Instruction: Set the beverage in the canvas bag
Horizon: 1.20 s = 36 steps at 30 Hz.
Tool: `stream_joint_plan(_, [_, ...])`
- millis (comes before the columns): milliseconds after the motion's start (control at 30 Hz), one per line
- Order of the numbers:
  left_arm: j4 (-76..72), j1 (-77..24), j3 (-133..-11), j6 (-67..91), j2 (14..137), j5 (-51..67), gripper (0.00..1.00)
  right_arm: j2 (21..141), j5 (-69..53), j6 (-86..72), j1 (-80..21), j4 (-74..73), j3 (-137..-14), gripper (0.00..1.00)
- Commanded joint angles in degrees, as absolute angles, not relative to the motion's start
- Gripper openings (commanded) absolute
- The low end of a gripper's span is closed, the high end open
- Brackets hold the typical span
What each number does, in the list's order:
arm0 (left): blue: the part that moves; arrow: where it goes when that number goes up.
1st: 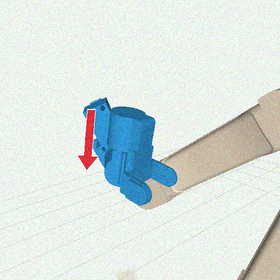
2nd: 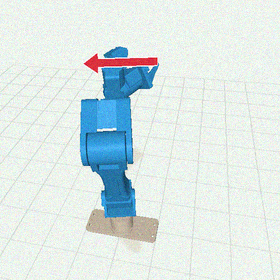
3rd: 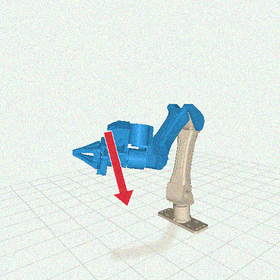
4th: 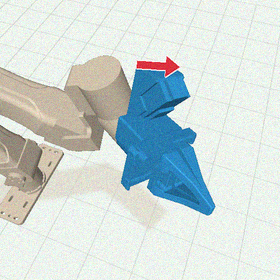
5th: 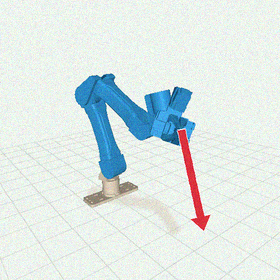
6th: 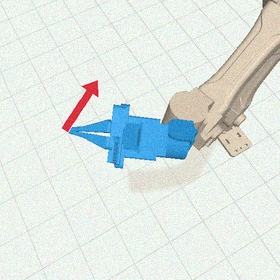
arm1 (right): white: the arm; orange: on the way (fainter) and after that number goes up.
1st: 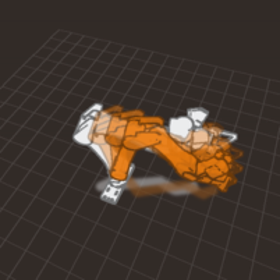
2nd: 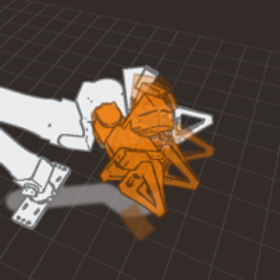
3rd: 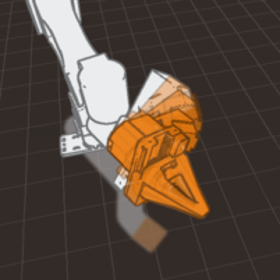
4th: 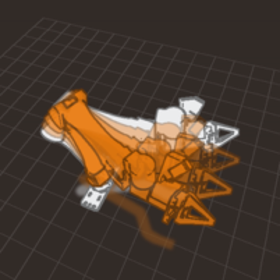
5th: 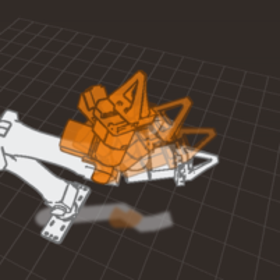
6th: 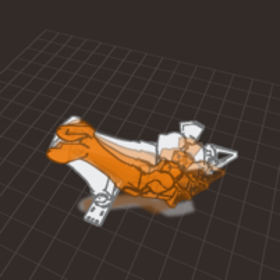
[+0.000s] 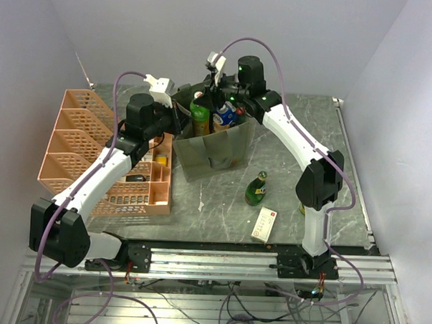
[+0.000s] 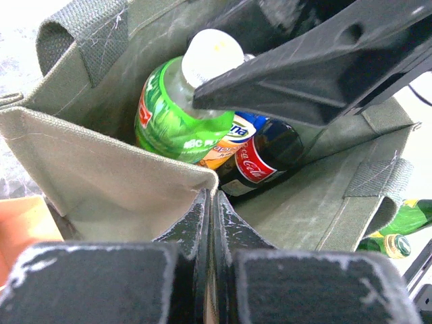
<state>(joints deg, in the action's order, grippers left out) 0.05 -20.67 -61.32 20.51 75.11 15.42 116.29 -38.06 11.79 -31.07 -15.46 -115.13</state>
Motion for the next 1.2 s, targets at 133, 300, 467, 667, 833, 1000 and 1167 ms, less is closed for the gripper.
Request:
stream_joint_plan(133, [0.6,-19.6,-61.1,20.3,75.9,17.2,0.07,116.6,-37.5,12.6,-31.0,-8.6,-112.6,0.0])
stream_joint_plan(300, [0.7,-19.3,-61.4,20.6,76.3,19.5,0.07,118.2,-37.2,13.1,-31.0,-8.2,-112.8,0.0])
stream_joint_plan(467, [0.9,-19.3,-61.7,20.9,77.2,20.4,0.07,118.9,-36.7,14.1,-31.0,-7.5,-112.4,0.0])
stream_joint_plan(667, [1.1,-19.3,-62.2,20.9,77.7,20.8,0.07,119.9,-36.9,14.7,-31.0,-7.2,-112.0,0.0])
stream_joint_plan(833, [0.4,-19.3,-62.0,21.3,77.8,21.0,0.07,120.4,-36.1,17.5,-31.0,-8.3,-111.2,0.0])
stream_joint_plan(1000, [0.0,-19.3,-61.9,21.5,77.6,21.1,0.07,120.1,-36.2,19.1,-31.0,-8.6,-108.9,0.0])
stream_joint_plan(1167, [0.2,-19.3,-62.2,21.4,77.5,21.2,0.07,120.1,-36.1,20.9,-31.1,-10.0,-108.1,0.07])
